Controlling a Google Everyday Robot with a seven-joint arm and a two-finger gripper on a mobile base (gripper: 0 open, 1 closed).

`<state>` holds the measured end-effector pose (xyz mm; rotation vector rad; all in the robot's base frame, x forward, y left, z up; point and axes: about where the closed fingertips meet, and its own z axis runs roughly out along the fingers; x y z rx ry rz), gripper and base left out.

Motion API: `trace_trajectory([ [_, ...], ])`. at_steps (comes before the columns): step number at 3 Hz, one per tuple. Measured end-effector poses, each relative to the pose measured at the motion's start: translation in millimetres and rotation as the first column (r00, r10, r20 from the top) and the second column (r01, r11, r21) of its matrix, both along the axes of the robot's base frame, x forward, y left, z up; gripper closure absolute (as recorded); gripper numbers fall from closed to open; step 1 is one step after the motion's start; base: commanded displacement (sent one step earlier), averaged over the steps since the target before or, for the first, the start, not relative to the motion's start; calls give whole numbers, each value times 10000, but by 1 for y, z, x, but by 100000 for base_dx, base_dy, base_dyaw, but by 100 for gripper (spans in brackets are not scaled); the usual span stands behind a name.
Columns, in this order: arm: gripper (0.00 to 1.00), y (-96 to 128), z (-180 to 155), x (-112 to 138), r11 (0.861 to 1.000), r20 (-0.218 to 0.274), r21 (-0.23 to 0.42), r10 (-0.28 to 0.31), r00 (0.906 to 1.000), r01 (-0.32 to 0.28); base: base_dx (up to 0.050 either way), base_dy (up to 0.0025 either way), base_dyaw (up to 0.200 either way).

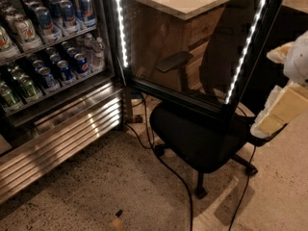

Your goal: Close right fridge door

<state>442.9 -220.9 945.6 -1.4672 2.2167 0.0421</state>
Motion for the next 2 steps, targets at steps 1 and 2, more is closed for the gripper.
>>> trace_trajectory([
  [1,0,-3,-30,23,9896,333,1248,-758,9966,711,0,0,0],
  [2,0,-2,-25,30,9878,657,1339,-888,9939,794,0,0,0],
])
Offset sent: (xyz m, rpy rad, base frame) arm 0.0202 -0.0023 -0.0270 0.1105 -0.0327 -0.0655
